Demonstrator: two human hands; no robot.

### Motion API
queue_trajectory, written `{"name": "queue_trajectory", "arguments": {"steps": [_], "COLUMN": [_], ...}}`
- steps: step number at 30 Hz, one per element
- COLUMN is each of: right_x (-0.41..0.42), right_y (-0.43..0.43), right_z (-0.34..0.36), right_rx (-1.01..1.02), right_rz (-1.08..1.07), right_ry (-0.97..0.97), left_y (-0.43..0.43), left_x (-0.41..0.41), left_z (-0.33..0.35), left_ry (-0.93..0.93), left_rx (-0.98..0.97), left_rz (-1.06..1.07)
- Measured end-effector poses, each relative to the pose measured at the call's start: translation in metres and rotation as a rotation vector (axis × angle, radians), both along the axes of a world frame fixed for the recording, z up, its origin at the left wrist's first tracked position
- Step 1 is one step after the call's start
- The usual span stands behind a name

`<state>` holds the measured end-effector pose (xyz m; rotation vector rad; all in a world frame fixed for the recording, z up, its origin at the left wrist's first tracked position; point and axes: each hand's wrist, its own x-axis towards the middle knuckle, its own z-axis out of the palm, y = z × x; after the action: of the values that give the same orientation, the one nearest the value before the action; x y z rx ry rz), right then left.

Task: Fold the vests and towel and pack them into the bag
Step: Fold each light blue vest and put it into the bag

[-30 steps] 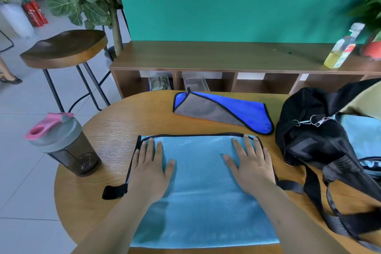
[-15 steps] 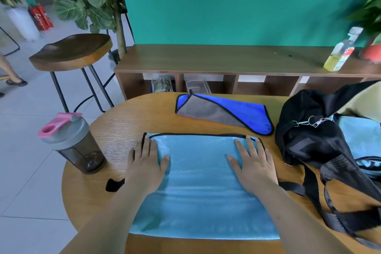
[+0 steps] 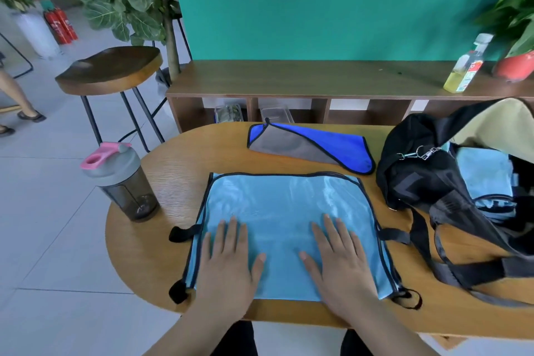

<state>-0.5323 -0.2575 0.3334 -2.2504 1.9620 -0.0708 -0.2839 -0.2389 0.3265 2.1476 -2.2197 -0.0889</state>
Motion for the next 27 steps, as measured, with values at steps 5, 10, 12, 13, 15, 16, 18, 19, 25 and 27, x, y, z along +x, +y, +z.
{"name": "queue_trajectory", "arguments": {"steps": [5,10,12,13,15,16,18,19,25,27], "right_x": [-0.045,-0.054,-0.053,-0.053,-0.051,-0.05,-0.048,-0.047,-0.03,-0.025], "right_y": [-0.003,-0.003,-0.001,0.001,0.005,0.007,0.011,0.012,0.013,0.008], "right_z": [0.001,0.004,0.007,0.008,0.011,0.011,0.009,0.008,0.021,0.029], "right_rx": [-0.045,-0.048,-0.052,-0.06,-0.086,-0.097,-0.097,-0.089,-0.021,-0.036], "right_rz": [-0.041,-0.042,-0.062,-0.08,-0.12,-0.131,-0.139,-0.146,-0.176,-0.119], "right_ry": [0.027,-0.033,-0.063,-0.083,-0.116,-0.117,-0.108,-0.115,-0.194,-0.172], "left_y": [0.004,0.002,-0.001,-0.002,-0.005,-0.006,-0.01,-0.011,-0.015,-0.009], "left_x": [0.043,0.056,0.059,0.061,0.066,0.068,0.072,0.073,0.069,0.043], "left_z": [0.001,0.002,0.001,0.001,0.001,0.001,0.002,0.003,0.011,0.019], "left_ry": [-0.042,-0.064,-0.101,-0.102,-0.092,-0.086,-0.082,-0.081,-0.151,-0.114], "left_rx": [-0.05,-0.034,-0.028,-0.023,-0.014,-0.007,0.013,0.014,-0.075,-0.116], "left_rz": [-0.037,-0.086,-0.094,-0.097,-0.107,-0.119,-0.142,-0.156,-0.176,-0.224]}}
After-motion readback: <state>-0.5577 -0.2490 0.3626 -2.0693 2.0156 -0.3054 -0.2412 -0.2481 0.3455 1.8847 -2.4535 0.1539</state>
